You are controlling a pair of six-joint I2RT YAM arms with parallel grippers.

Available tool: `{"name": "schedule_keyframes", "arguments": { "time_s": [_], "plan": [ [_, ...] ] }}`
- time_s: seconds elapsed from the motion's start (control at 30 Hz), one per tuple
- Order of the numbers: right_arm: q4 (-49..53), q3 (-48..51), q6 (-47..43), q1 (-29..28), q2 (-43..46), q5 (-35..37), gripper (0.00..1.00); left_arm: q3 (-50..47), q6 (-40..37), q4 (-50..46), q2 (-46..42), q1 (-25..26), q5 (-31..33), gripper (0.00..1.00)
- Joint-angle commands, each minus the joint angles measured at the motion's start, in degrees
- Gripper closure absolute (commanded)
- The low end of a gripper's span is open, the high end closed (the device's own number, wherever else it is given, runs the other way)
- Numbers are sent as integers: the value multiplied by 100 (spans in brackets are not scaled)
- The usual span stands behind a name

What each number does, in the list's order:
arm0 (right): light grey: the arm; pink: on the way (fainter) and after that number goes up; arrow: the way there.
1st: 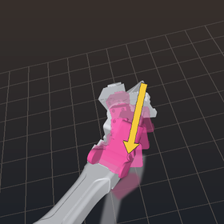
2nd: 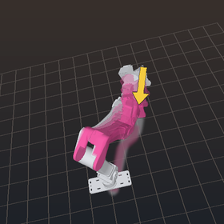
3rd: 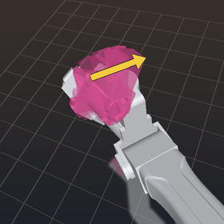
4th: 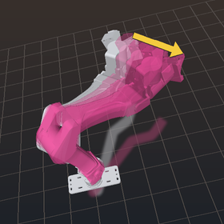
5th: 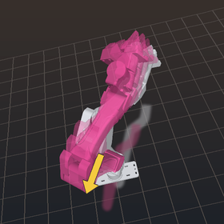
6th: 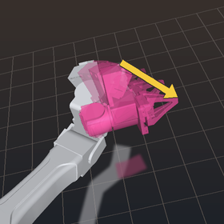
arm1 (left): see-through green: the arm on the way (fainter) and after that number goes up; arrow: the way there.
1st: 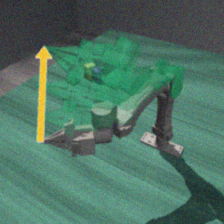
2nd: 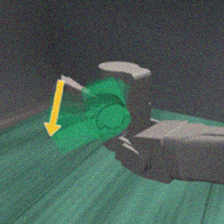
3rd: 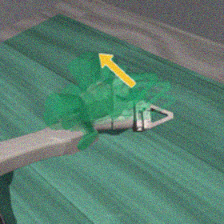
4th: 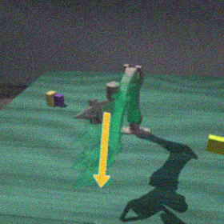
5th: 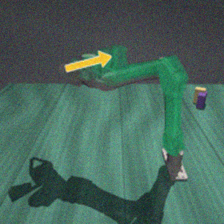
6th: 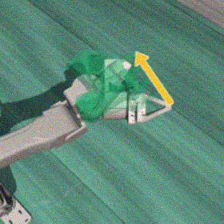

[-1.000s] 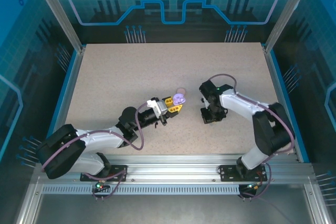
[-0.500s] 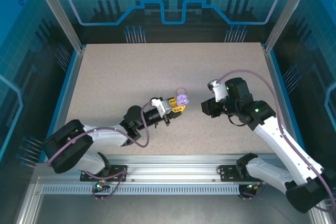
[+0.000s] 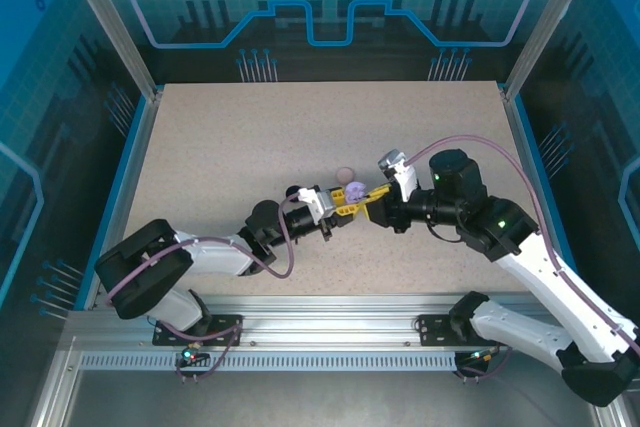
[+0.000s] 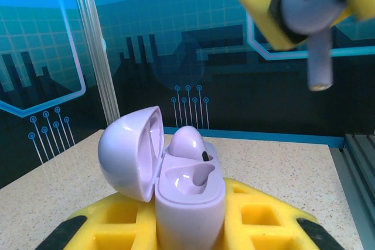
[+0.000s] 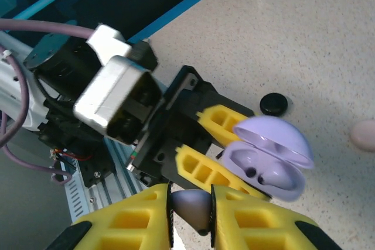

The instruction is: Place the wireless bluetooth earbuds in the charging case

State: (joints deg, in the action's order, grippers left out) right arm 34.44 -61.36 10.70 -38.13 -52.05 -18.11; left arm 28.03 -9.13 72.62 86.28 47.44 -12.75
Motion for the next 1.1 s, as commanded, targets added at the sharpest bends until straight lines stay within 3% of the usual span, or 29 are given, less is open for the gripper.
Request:
{"name": "schedule_keyframes", "arguments": {
  "time_s": [0.0,0.67,1.07],
  "plan": [
    [-151,-241,-303,-243,-95,502,78,181,65,352,32,55,-161,99],
    [-204,-364,-450,-524,-609,1319,78,176,105,408,17,65,-206,98],
    [-466,-218,-424,-633,-655,1428,78,172,117,402,1,67,-178,99]
  ]
}}
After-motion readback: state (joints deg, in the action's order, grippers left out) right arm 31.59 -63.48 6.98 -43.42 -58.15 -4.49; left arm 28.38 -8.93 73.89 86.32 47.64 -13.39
